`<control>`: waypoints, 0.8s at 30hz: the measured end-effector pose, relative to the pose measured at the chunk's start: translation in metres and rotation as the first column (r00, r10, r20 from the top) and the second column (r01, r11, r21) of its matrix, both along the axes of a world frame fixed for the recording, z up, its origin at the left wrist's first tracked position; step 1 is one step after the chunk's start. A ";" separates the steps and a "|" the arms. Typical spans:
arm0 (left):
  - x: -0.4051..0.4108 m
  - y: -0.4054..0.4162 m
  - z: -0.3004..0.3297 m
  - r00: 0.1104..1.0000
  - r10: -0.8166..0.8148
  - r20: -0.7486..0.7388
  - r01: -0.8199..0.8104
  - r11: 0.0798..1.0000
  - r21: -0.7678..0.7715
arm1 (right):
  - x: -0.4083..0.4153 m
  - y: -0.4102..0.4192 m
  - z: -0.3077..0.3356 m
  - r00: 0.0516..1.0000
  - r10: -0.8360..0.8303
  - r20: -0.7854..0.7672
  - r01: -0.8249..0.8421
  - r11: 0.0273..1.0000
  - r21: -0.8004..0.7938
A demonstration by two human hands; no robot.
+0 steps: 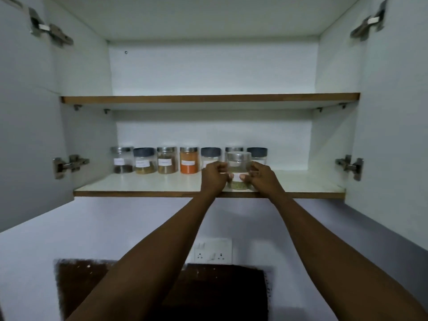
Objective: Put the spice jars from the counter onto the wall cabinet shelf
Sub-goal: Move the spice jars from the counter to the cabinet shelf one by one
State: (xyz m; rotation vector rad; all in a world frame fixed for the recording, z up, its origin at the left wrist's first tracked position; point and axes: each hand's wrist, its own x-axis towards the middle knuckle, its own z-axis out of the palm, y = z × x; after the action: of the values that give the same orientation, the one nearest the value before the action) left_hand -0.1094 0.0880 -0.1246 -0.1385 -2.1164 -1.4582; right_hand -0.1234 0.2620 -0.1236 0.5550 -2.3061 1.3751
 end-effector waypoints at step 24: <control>-0.172 0.170 0.004 0.995 -0.042 0.085 0.064 0.958 -0.278 | -0.174 0.142 0.001 0.960 -0.232 0.155 0.243 0.969 -0.056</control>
State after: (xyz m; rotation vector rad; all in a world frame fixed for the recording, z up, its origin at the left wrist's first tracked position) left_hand -0.2809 0.2576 -0.1211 -0.2499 -2.3935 -1.2015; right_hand -0.2970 0.4044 -0.1221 0.1501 -2.3340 1.4179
